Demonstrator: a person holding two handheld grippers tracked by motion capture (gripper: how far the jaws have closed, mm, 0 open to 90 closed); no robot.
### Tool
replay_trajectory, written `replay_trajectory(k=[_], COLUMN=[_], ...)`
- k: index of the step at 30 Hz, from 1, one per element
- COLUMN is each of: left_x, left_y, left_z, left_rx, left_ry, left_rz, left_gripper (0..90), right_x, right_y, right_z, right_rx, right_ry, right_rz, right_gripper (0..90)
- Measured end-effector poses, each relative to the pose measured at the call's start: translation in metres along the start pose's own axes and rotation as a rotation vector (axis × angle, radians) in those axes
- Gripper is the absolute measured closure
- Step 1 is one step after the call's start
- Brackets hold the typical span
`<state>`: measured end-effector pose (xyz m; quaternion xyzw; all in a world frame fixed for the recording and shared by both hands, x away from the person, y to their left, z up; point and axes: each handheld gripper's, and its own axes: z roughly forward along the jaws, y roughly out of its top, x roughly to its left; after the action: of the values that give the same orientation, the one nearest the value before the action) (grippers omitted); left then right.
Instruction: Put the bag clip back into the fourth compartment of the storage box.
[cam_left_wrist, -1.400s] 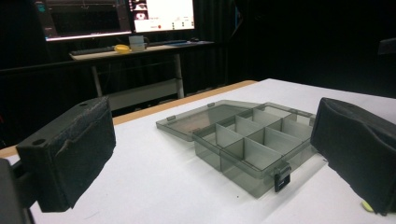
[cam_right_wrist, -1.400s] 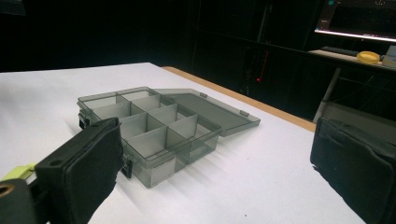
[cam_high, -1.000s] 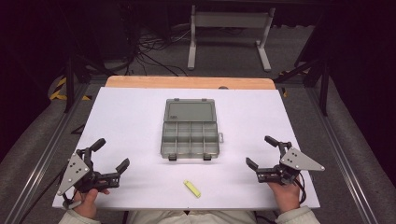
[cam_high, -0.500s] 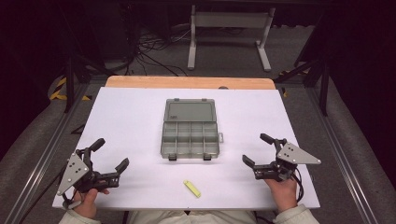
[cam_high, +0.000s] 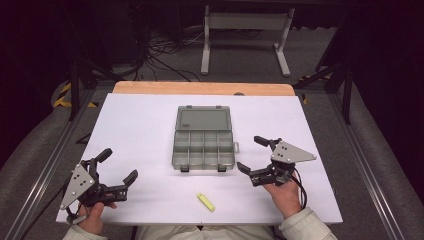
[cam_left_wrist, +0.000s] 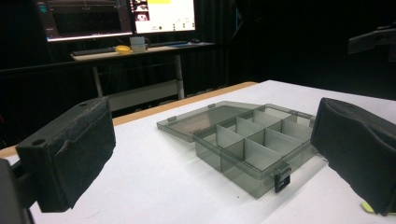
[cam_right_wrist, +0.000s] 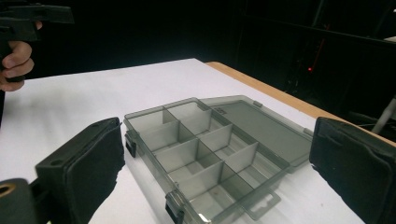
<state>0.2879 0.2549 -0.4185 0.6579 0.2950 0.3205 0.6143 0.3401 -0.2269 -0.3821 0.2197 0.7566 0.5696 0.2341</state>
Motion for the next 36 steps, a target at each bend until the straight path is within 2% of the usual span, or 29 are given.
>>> replay_trajectory(k=[8, 11, 15, 19, 24, 33, 36], left_x=[0.000, 0.000, 0.000, 0.000, 0.001, 0.000, 0.000], left_y=[0.000, 0.000, 0.000, 0.000, 0.000, 0.000, 0.000], left_z=[0.000, 0.000, 0.000, 0.000, -0.001, 0.000, 0.001], left_rx=[0.000, -0.001, 0.001, -0.001, -0.001, 0.001, 0.003], left_ry=[0.001, 0.001, 0.000, -0.003, -0.002, -0.005, -0.002], left_rz=[0.000, -0.001, -0.002, 0.001, -0.002, 0.000, -0.004], left_gripper=[0.5, 0.5, 0.5, 0.5, 0.5, 0.5, 0.5], right_x=[0.005, 0.010, 0.015, 0.019, 0.024, 0.028, 0.033], right_y=[0.008, 0.013, 0.017, 0.022, 0.026, 0.027, 0.030], right_z=[0.011, 0.022, 0.031, 0.040, 0.056, 0.058, 0.055], right_rx=[-0.001, 0.021, 0.024, 0.011, 0.034, 0.062, 0.094], right_ry=[0.029, 0.066, 0.080, 0.100, 0.134, 0.137, 0.117], right_rz=[0.000, -0.011, -0.024, -0.012, -0.015, -0.010, -0.040], right_gripper=[3.9, 4.1, 4.0, 4.1, 4.0, 3.3, 18.1])
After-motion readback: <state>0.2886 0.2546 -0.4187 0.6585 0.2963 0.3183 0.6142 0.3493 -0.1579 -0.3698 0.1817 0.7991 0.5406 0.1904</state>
